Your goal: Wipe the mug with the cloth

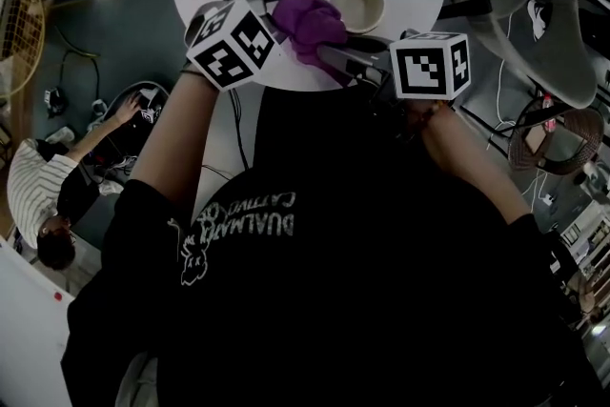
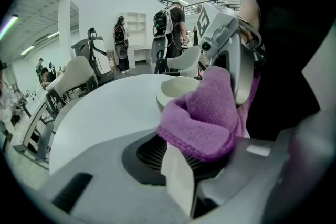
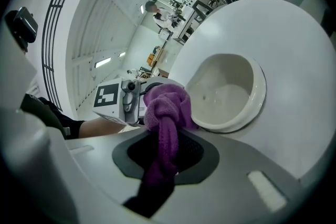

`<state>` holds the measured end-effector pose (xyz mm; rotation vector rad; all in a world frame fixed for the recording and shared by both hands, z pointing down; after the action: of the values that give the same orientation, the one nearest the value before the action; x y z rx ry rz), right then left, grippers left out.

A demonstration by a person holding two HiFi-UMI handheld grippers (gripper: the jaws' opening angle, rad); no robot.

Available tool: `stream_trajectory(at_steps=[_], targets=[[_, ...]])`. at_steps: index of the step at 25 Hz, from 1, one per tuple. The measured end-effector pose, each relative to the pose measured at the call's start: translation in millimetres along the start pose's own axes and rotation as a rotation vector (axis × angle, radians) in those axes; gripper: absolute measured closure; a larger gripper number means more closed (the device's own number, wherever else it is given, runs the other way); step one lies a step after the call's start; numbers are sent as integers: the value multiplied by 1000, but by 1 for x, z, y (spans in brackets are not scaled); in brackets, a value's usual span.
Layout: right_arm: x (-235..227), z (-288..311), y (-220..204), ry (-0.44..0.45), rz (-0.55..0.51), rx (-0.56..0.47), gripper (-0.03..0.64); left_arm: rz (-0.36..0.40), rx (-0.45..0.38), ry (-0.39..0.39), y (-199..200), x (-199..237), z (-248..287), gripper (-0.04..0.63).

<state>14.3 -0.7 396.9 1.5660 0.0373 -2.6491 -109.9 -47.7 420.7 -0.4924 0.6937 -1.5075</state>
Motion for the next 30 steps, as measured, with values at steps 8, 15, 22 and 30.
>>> stream_trajectory(at_steps=[8,15,22,30], targets=[[-11,-6,-5,-30,36,-27,543,47,8,-9,0,-7,0,535],[-17,-24,-7,-26,70,-34,543,61,8,-43,3,-6,0,535],[-27,-38,-11,-86,37,-57,543,71,-7,-61,-1,-9,-3,535],[-34,-52,-7,-153,1,-63,543,109,-1,-79,1,-9,-1,537]])
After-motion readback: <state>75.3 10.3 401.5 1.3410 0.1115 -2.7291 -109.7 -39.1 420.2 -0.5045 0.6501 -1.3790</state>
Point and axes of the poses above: the fingertips, and each gripper's own axes: z forward along the fingers, x to its left, y out of its top, the point moved 8 cm from there along -z, backward along the fingers, and after that the axes turned 14 degrees about z, right-handed, at the moved point
